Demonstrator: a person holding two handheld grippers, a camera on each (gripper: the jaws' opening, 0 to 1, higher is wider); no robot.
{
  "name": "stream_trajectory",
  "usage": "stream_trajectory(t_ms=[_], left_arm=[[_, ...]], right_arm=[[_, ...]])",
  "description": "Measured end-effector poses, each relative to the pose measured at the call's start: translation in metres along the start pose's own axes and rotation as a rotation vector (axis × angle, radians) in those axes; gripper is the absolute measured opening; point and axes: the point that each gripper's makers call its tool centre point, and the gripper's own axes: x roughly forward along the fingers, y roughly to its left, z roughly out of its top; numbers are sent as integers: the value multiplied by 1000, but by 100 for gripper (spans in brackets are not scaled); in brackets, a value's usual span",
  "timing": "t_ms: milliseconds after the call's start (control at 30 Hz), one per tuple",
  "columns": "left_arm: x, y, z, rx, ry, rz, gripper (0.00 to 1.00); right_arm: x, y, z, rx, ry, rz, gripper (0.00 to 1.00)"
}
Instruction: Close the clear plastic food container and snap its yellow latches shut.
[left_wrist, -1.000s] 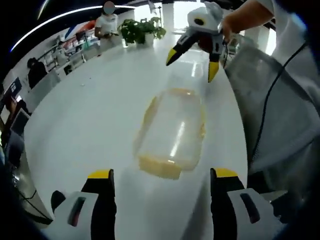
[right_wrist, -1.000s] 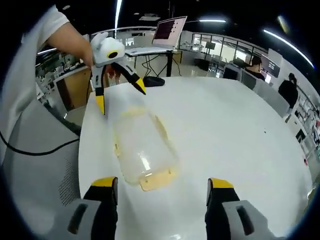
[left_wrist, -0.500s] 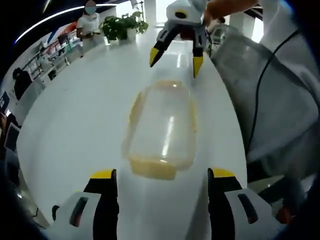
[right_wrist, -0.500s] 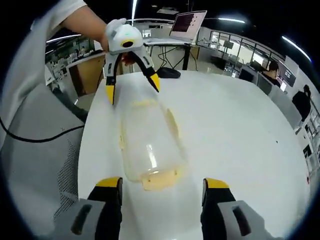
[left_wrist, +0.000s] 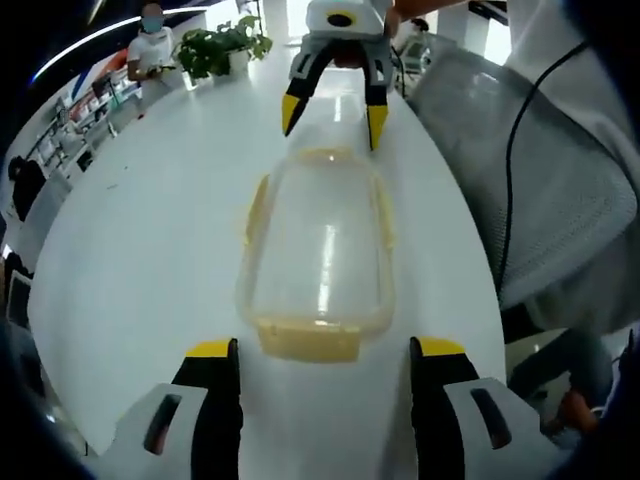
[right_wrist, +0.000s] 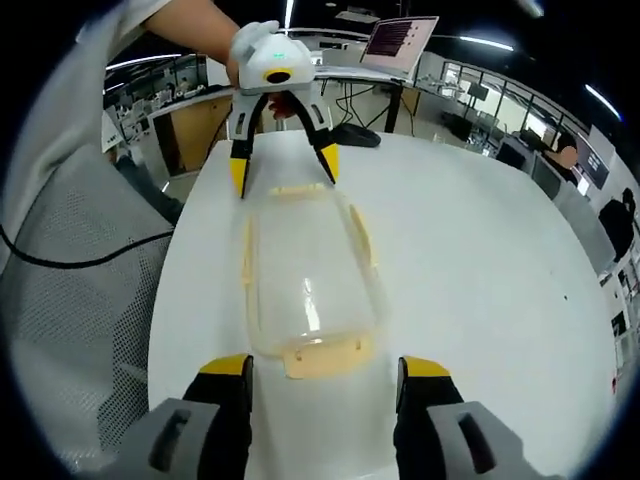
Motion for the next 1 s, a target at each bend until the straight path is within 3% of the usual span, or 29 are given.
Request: stream_trajectory(t_ms=[233,333,733,1000], left_arm=[[2,0,3,23,11,-23,60],[4,-1,4,22,20,-34,58],[6,5,2,12,40,-37,50],[6,5,4,22,51,-41,47]], right_arm=[[7,0,1,-38,24,31,53],[8,1,2,-39,16,45,47],[17,6,-8,-72,73,112,45],[18,3,-4,-112,86,127,41]])
